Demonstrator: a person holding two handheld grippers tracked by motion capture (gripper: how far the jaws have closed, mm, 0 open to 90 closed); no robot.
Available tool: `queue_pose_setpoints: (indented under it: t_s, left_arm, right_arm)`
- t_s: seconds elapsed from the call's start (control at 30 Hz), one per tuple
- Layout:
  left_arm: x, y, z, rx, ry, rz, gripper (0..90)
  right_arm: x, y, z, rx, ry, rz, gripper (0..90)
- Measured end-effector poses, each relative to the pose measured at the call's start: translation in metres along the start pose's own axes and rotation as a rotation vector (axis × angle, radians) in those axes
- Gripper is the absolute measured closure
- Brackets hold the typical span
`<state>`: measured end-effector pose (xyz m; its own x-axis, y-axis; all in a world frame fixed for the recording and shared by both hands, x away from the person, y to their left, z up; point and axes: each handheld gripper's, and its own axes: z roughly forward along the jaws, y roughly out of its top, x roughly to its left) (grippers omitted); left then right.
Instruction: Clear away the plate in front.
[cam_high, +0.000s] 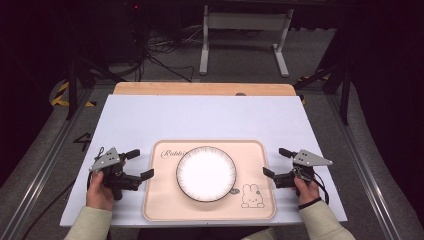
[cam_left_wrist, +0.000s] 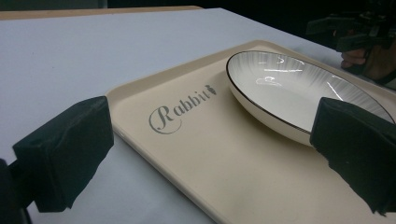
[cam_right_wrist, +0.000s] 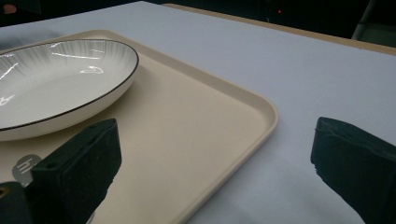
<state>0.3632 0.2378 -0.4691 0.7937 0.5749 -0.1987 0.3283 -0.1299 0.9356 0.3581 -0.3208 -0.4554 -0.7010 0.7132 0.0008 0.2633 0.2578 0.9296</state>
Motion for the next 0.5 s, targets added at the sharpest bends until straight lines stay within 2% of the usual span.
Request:
queue_pose_setpoints:
  t_s: [0.17,0.33,0.5]
  left_arm:
    - [-0.0009,0.0000,0.0011,0.010,0.014,0.003,0.4]
    - [-0.0003,0.0001,0.0014,0.015,0.011,-0.007,0.4]
    - [-0.0013,0.0001,0.0018,0.021,0.012,-0.001,0.5]
  right_arm:
    - [0.0000,0.0000,0.0001,0.000,0.000,0.000,2.4]
    - [0.0000,0.0000,0.0001,0.001,-0.001,-0.001,2.4]
    - [-0.0001,0.0000,0.0001,0.001,-0.001,0.000,2.4]
